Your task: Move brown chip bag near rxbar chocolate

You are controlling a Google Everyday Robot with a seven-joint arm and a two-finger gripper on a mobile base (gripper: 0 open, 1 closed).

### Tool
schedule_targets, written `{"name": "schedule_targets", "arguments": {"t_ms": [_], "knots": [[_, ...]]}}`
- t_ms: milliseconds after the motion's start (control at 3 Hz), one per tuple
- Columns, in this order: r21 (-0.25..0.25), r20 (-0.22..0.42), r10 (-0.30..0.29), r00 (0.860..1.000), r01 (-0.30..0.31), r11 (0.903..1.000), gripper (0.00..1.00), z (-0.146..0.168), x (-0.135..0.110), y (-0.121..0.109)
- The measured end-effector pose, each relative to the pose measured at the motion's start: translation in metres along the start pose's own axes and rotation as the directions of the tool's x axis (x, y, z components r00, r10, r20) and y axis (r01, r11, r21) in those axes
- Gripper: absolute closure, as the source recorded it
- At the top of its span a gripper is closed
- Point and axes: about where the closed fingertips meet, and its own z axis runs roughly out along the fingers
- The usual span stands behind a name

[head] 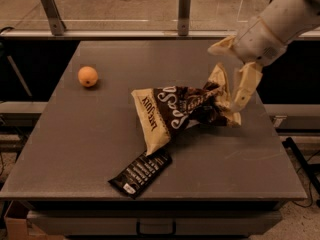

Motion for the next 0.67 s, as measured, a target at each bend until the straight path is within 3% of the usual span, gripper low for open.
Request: {"name": "schedule_targets", "arguments": {"t_ms": [333, 667], "knots": [[0.137, 0.055, 0.104, 0.993, -0.111, 0.9844, 0.0, -0.063, 0.03, -0.024], [0.24, 0.081, 0.094, 0.992, -0.111, 0.9643, 0.0, -0.105, 0.026, -0.042]]}}
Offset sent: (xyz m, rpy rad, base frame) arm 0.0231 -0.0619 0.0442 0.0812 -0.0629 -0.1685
